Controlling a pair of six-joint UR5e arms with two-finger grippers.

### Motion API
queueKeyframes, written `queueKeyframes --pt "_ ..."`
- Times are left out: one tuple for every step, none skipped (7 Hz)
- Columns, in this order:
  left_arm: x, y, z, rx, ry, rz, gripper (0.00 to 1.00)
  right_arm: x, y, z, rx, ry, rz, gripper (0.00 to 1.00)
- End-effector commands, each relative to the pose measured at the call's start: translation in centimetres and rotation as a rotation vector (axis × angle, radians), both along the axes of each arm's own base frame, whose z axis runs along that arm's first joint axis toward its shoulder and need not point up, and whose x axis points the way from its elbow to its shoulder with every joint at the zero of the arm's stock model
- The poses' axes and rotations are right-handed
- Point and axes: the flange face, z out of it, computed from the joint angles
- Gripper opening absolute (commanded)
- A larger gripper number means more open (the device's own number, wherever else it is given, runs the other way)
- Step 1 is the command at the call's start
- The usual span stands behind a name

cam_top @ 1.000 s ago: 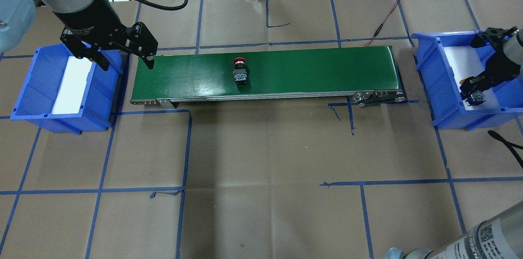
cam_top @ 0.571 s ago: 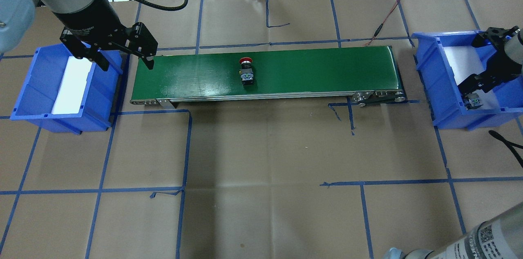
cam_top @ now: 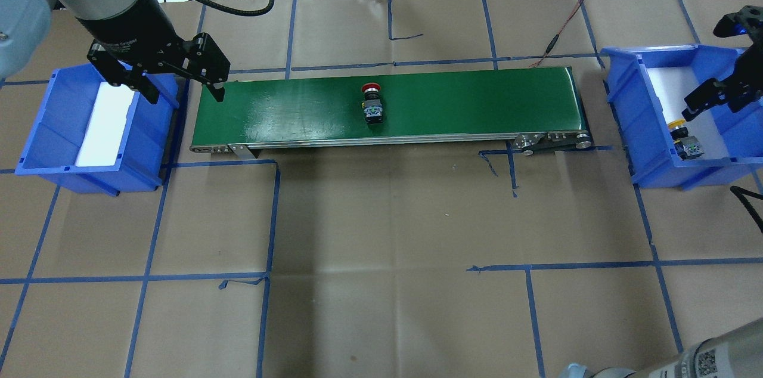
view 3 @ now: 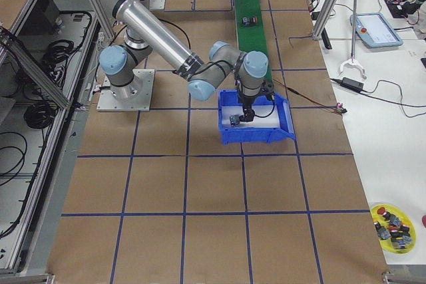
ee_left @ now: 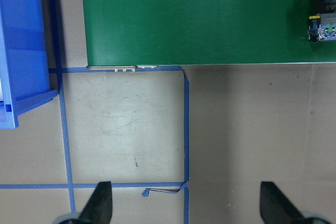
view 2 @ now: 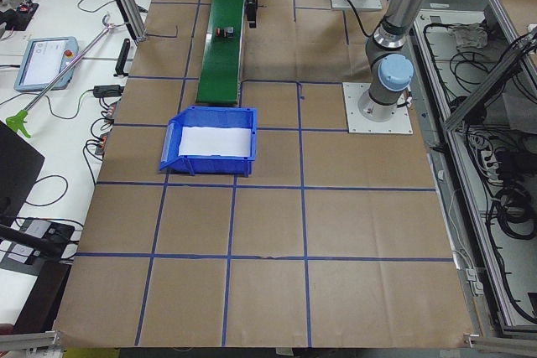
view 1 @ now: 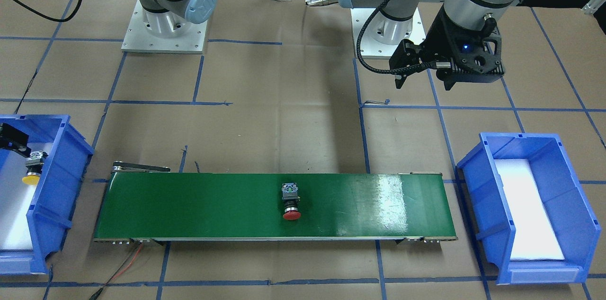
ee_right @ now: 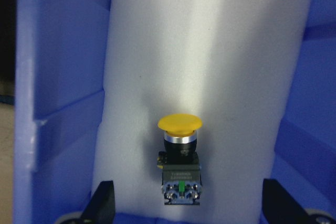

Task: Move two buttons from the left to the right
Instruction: 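Open the right gripper and move it back over the conveyor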

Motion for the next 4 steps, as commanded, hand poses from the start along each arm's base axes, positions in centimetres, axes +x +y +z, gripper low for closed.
queueKeyframes --pt "0.0 0.3 -0.2 0.003 0.000 0.001 1.00 3.4 -3.1 8.9 -0.043 0.021 -0.051 1.00" --pt "0.1 0.3 -0.2 0.003 0.002 0.003 1.00 6.3 -4.8 12.1 -0.096 0.045 -0.060 1.00" --pt "0.2 0.2 -0.2 0.001 0.000 0.004 1.00 10.4 -5.8 14.0 -0.130 0.064 -0.080 1.00" --pt "0.3 0.2 -0.2 0.001 0.002 0.006 1.00 16.1 -6.0 15.7 -0.164 0.064 -0.055 1.00"
